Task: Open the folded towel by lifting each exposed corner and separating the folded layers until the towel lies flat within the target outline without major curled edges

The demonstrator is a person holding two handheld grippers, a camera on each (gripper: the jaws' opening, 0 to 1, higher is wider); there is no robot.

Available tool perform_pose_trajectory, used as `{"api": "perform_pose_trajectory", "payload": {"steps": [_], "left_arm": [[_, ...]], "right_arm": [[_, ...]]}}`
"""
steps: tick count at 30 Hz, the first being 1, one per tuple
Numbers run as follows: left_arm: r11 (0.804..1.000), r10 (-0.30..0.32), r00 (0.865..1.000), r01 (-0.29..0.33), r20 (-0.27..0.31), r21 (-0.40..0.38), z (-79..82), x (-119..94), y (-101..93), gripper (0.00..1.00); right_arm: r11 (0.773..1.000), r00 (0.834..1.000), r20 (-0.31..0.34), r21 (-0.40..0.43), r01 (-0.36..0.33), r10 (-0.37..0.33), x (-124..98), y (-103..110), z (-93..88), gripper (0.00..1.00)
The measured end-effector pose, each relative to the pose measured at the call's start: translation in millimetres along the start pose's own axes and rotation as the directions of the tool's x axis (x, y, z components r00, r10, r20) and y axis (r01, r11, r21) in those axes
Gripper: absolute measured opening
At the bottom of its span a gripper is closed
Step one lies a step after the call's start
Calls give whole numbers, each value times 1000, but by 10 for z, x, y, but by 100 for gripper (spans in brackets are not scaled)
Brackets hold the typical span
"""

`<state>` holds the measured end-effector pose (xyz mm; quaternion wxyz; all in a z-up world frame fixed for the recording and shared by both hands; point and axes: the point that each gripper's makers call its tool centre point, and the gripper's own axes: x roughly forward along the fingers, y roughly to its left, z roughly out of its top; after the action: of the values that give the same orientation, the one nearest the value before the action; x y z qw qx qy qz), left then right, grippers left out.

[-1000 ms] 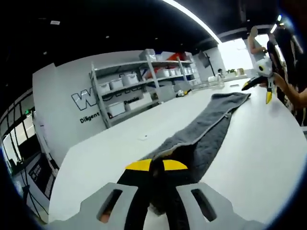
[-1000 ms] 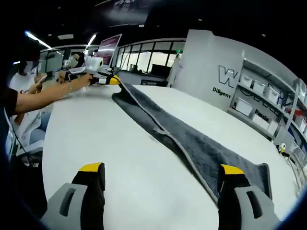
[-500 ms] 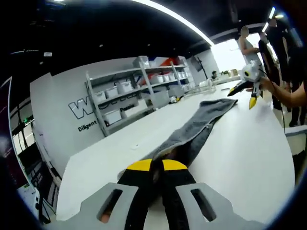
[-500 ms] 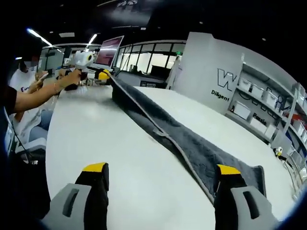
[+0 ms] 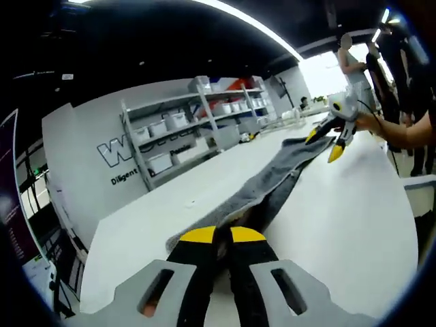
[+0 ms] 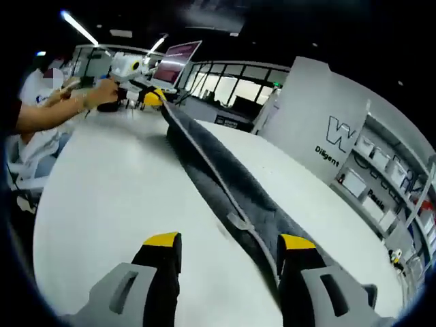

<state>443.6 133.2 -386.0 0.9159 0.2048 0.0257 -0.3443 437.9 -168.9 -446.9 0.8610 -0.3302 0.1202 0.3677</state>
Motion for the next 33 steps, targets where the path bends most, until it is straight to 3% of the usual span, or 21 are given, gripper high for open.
{"api": "perform_pose_trajectory", "payload": {"steps": [2,5,9,10,14,16,25,33], "left_arm": [[997,49,998,-48,-27,60,-25,-21,60,5],[998,32,999,-31,-27,48,-12,-21,-4,5],[995,33,999,-30,-36,93,-25,-28,-50,5],[995,39,999,-36,-33,89,-30,-32,-38,5],[996,42,999,-39,-34,80,-81,-43,-41,5],[997,38,999,-35,-38,72,-108,-59,-57,5],[997,27,999,-23,-45,70,-138,-135,-111,5],[998,38,999,-36,-34,49,-119,-203,-73,5]], "right_arm": [[999,999,-37,-37,6,-7,154,-72,-32,40],[996,998,-57,-87,-8,3,345,-118,-26,34],[990,995,-88,-127,-60,49,508,-62,-27,29],[981,989,-109,-153,-116,99,568,20,-51,25],[983,986,-146,-151,-106,84,664,0,-118,12],[985,990,-117,-144,-92,76,672,-25,-87,0],[995,996,-53,-73,-74,71,463,-43,-42,0],[998,998,43,-51,-48,50,-36,-54,106,0]]}}
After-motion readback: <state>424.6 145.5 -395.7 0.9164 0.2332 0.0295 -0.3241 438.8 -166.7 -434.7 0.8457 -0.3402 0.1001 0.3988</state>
